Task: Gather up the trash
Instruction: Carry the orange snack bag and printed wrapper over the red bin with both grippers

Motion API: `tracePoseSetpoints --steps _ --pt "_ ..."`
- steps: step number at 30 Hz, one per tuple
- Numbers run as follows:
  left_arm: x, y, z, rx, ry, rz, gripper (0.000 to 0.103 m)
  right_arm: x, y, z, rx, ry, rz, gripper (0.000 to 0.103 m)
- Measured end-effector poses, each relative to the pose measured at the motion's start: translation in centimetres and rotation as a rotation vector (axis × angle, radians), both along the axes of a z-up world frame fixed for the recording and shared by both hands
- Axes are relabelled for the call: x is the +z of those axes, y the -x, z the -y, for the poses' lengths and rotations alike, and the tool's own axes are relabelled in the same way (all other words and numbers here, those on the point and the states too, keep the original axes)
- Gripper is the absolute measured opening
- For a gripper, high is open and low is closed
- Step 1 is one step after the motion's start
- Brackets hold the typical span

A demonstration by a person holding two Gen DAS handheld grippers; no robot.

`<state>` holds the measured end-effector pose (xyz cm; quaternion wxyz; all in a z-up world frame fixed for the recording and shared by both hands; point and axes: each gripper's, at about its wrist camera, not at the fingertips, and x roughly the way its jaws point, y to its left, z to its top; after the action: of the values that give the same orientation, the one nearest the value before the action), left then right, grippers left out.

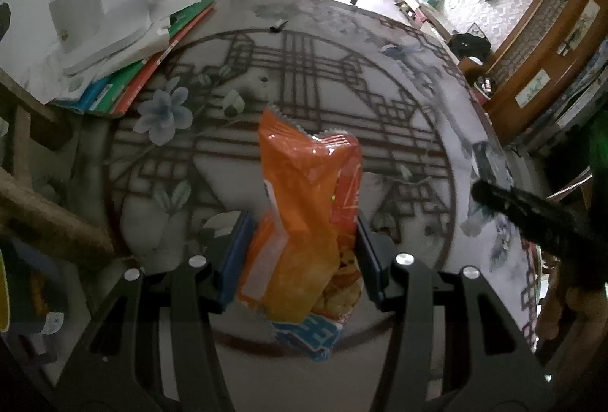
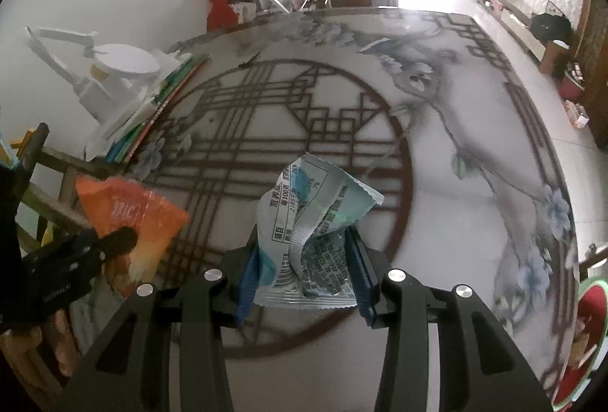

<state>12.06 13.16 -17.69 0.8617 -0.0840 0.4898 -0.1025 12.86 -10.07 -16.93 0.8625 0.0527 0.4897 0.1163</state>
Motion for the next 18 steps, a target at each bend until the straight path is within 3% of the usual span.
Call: tracePoseSetpoints --steps 18 --pt "2.9 2.8 2.6 -0.059 0.026 0.058 0.05 2.6 5.4 3.4 -0.097 -0.052 0.069 0.041"
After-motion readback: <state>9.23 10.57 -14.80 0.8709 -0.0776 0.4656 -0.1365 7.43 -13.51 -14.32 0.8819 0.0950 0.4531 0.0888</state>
